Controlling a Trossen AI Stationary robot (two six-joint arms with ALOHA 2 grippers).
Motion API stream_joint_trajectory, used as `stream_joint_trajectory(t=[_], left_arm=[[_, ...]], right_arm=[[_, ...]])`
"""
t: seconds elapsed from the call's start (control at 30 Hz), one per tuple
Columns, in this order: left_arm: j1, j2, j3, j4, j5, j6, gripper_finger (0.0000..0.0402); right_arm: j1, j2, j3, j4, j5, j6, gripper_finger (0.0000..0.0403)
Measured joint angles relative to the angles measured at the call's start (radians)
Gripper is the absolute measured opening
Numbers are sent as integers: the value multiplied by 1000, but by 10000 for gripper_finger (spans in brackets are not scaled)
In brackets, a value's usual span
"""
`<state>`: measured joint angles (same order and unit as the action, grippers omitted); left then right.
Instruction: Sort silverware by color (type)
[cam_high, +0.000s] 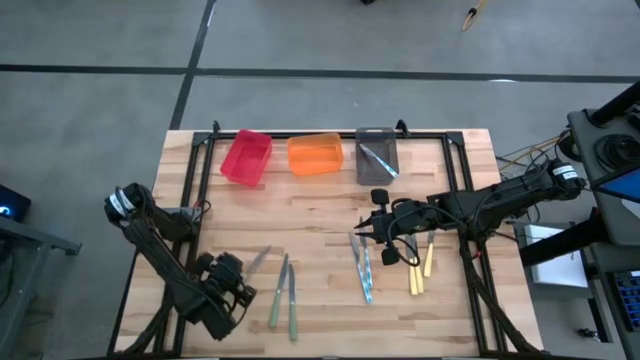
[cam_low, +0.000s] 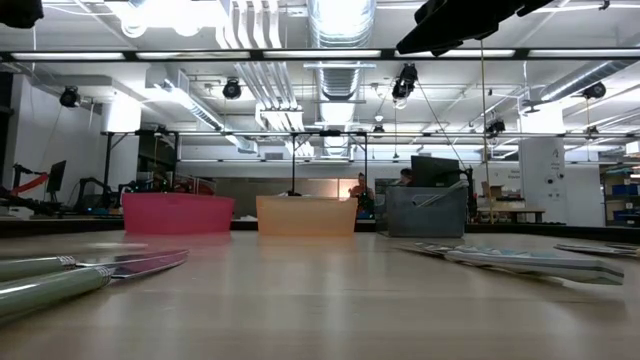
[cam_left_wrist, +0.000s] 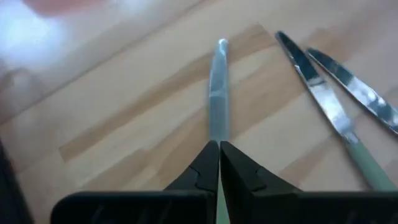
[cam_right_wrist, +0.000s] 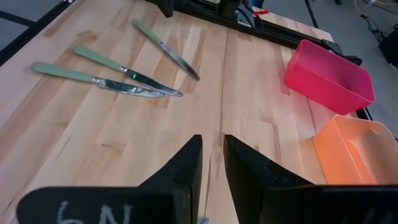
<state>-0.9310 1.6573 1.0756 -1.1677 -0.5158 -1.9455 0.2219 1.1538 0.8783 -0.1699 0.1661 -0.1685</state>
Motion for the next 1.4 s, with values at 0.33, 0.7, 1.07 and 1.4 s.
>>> stream_joint_trajectory(t=[0.33, 0.7, 1.07, 1.4], left_arm=[[-7, 19, -15, 160, -55, 207, 23], [-25, 19, -117, 169, -50, 170, 147], [-44, 48, -169, 249, -38, 211, 201], [-56, 117, -234, 409, -69, 177, 186]], right_arm=[[0, 0, 0, 0, 0, 1, 57], [0, 0, -9, 26, 0, 0, 57], [0, 0, -9, 46, 0, 1, 57], [0, 8, -10, 48, 0, -5, 57]])
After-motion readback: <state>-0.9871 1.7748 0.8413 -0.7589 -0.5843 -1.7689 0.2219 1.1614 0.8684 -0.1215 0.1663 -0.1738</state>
